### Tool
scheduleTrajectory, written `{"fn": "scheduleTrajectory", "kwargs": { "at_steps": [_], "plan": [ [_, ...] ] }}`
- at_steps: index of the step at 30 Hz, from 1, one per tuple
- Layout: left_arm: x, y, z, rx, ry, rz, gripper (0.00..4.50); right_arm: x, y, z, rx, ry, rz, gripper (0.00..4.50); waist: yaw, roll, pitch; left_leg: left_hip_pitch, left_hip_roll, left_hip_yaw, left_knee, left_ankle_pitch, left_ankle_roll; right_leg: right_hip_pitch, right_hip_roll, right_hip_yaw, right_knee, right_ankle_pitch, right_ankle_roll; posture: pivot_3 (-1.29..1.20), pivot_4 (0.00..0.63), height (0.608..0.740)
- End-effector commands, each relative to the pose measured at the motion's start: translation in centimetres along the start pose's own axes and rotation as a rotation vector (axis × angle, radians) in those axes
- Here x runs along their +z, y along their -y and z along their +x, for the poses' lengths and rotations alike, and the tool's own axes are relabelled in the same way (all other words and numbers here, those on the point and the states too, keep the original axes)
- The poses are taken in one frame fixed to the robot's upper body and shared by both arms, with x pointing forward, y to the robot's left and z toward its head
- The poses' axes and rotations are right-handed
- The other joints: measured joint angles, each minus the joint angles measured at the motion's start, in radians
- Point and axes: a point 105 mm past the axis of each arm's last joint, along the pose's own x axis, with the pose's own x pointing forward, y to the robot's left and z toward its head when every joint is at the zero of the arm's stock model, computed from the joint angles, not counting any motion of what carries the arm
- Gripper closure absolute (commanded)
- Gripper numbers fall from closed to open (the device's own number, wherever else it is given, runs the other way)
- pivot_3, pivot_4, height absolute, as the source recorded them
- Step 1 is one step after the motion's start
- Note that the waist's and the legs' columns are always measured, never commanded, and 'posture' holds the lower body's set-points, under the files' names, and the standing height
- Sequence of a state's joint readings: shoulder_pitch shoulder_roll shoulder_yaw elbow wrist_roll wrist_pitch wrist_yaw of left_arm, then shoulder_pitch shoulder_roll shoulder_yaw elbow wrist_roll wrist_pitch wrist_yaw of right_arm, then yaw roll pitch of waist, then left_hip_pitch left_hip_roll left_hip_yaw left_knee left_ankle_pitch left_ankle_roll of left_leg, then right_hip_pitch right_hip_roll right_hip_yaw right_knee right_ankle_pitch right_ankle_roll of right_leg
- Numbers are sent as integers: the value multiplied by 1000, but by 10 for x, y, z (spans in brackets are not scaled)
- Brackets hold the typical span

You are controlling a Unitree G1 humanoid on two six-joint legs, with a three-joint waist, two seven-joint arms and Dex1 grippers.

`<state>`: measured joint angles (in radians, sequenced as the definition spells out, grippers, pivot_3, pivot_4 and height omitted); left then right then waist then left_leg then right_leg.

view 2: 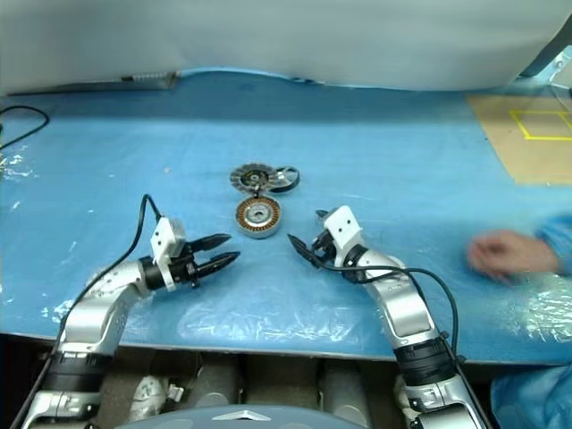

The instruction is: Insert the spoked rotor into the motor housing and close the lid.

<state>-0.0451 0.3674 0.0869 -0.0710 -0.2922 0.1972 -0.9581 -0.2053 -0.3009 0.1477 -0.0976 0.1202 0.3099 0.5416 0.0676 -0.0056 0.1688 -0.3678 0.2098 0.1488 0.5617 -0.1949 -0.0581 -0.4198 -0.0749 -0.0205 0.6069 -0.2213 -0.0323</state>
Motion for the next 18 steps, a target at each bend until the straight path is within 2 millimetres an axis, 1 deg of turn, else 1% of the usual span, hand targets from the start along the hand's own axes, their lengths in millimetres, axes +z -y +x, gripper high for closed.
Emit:
{"fn": "scheduleTrajectory", "kwargs": {
  "at_steps": [1,3,6,8,13,18],
  "plan": [
    [7,-3,-3,84,53,46,3707,9,15,1,-56,12,-5,0,0,0,0,0,0,0,0,0,0,0,0,0,0,0,0,0,150,740],
    [6,-3,-2,103,63,36,4453,7,20,2,-80,-2,7,0,0,0,0,0,0,0,0,0,0,0,0,0,0,0,0,0,150,740],
    [5,-4,-1,126,64,39,4485,2,31,4,-135,-37,10,0,-1,0,0,0,0,0,0,0,0,0,1,0,0,0,0,0,150,740],
    [3,-5,-1,138,57,48,4485,-2,36,6,-161,-54,42,0,-1,0,0,0,0,0,0,0,0,0,1,0,0,0,0,0,150,740],
    [1,-4,2,139,43,54,4485,-13,37,10,-182,-96,100,0,-1,0,0,0,0,0,0,0,0,0,1,0,0,0,0,0,150,740],
    [5,-6,4,138,53,60,4485,-19,38,14,-216,-126,98,0,-1,0,0,1,0,0,0,0,0,0,1,0,1,0,0,0,150,740]
  ]
}}
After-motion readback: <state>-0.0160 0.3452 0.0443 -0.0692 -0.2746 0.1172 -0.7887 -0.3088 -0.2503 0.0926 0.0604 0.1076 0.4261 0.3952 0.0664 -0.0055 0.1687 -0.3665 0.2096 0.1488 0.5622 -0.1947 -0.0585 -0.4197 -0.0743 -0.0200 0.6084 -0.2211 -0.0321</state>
